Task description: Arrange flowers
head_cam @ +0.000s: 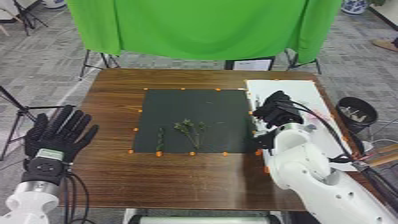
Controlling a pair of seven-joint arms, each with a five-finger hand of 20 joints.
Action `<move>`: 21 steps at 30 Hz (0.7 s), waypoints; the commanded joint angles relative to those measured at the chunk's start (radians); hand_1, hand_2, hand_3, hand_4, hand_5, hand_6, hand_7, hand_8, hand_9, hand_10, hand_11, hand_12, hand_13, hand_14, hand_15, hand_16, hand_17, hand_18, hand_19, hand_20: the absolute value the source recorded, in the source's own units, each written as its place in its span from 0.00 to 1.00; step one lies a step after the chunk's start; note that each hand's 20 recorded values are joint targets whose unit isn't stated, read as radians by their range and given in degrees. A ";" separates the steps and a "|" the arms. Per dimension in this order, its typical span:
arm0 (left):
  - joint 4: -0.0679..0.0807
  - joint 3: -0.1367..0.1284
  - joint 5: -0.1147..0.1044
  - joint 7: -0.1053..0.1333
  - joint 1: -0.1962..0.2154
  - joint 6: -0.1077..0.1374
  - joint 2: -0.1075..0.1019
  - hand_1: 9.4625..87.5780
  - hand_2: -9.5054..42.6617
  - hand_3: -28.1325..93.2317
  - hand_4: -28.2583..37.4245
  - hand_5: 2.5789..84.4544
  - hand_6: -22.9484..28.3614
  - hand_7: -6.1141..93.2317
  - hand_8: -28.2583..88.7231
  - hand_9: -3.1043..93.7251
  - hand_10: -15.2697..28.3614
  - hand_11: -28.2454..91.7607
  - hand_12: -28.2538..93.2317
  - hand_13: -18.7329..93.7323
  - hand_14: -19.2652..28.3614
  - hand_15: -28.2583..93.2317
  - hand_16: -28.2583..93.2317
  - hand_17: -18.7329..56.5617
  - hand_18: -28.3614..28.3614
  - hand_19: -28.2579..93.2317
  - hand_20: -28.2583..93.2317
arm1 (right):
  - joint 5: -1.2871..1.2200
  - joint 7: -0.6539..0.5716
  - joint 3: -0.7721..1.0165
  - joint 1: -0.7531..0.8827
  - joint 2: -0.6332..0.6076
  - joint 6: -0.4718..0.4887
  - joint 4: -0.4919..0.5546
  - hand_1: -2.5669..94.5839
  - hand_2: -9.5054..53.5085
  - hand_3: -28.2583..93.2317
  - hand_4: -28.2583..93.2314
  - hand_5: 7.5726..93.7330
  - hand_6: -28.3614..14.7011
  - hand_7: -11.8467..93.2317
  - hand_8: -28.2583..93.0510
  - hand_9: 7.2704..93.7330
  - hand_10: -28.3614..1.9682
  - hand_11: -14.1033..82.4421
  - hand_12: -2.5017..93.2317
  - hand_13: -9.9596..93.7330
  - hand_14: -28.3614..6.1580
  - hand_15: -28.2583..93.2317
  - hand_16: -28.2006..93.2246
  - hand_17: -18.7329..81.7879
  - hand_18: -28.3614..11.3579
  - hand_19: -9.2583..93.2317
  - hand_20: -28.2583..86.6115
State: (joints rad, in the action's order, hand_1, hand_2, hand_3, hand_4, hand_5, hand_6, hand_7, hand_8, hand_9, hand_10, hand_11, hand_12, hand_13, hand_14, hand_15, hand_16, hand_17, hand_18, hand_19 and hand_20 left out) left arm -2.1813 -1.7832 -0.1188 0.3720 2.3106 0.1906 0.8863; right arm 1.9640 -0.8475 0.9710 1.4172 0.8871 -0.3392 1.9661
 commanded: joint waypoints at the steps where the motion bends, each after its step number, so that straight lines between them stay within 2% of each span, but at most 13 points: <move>1: 0.000 -0.007 0.013 -0.004 0.003 0.000 -0.011 0.28 0.39 0.80 0.00 0.46 0.64 0.24 0.16 0.37 0.75 0.43 0.32 0.38 0.75 0.55 0.17 0.16 0.77 0.54 0.29 | 0.096 0.024 -0.125 -0.001 0.082 0.045 0.027 0.61 0.00 0.87 0.09 0.74 0.66 0.63 0.34 0.98 0.66 0.27 0.53 0.95 0.72 0.58 0.62 0.68 0.13 1.00 0.57; 4: 0.001 -0.005 0.018 -0.007 0.002 -0.002 -0.008 0.28 0.39 0.80 0.00 0.46 0.64 0.24 0.16 0.37 0.75 0.43 0.32 0.38 0.75 0.55 0.17 0.16 0.77 0.54 0.29 | 0.155 0.026 -0.162 -0.004 0.107 0.062 -0.005 0.61 0.00 0.87 0.08 0.74 0.65 0.63 0.34 0.97 0.66 0.28 0.53 0.95 0.71 0.58 0.62 0.68 0.13 1.00 0.57; 6: -0.002 -0.004 0.013 0.001 0.009 0.001 -0.009 0.28 0.39 0.80 0.00 0.46 0.64 0.24 0.16 0.37 0.75 0.43 0.32 0.38 0.75 0.55 0.17 0.16 0.77 0.54 0.29 | 0.265 0.009 -0.210 -0.017 0.120 0.069 -0.043 0.61 0.00 0.87 0.08 0.73 0.65 0.63 0.34 0.97 0.67 0.28 0.53 0.94 0.71 0.58 0.62 0.68 0.13 1.00 0.57; 9: -0.005 0.000 0.010 0.008 0.013 0.008 -0.009 0.28 0.39 0.80 0.00 0.46 0.64 0.24 0.16 0.37 0.75 0.43 0.32 0.38 0.75 0.55 0.17 0.16 0.77 0.54 0.29 | 0.257 -0.002 -0.222 -0.020 0.152 0.094 -0.067 0.61 0.00 0.87 0.08 0.73 0.65 0.63 0.34 0.97 0.66 0.28 0.53 0.94 0.70 0.59 0.62 0.68 0.13 1.00 0.57; 14: 0.002 0.008 0.010 0.002 -0.001 0.000 -0.012 0.28 0.39 0.80 0.00 0.46 0.64 0.24 0.16 0.37 0.75 0.43 0.32 0.38 0.75 0.55 0.17 0.16 0.77 0.54 0.29 | 0.303 -0.024 -0.242 -0.034 0.169 0.118 -0.114 0.61 0.00 0.87 0.08 0.74 0.65 0.62 0.34 0.97 0.65 0.28 0.53 0.94 0.68 0.59 0.61 0.67 0.12 1.00 0.57; 19: -0.004 -0.006 0.015 0.003 0.011 0.019 -0.012 0.28 0.39 0.80 0.00 0.46 0.64 0.24 0.16 0.37 0.75 0.43 0.32 0.38 0.75 0.55 0.17 0.16 0.77 0.54 0.29 | 0.297 -0.044 -0.235 -0.030 0.173 0.148 -0.115 0.62 0.00 0.87 0.07 0.74 0.64 0.62 0.34 0.96 0.65 0.29 0.54 0.93 0.68 0.60 0.61 0.67 0.11 1.00 0.57; 21: -0.004 -0.011 0.009 0.006 0.019 0.012 -0.010 0.28 0.39 0.80 0.00 0.46 0.64 0.24 0.16 0.37 0.75 0.43 0.32 0.38 0.75 0.55 0.17 0.16 0.77 0.54 0.29 | 0.304 -0.059 -0.241 -0.028 0.174 0.151 -0.112 0.62 0.00 0.86 0.07 0.73 0.64 0.62 0.35 0.95 0.64 0.29 0.54 0.93 0.67 0.60 0.61 0.67 0.11 1.00 0.56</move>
State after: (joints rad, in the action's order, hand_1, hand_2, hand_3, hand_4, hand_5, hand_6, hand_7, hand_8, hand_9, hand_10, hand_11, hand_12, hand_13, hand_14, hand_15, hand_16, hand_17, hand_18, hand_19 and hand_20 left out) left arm -2.1810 -1.7777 -0.1096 0.3769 2.3079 0.1924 0.8740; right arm 2.2609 -0.8730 0.7323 1.3874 1.0560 -0.2145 1.8486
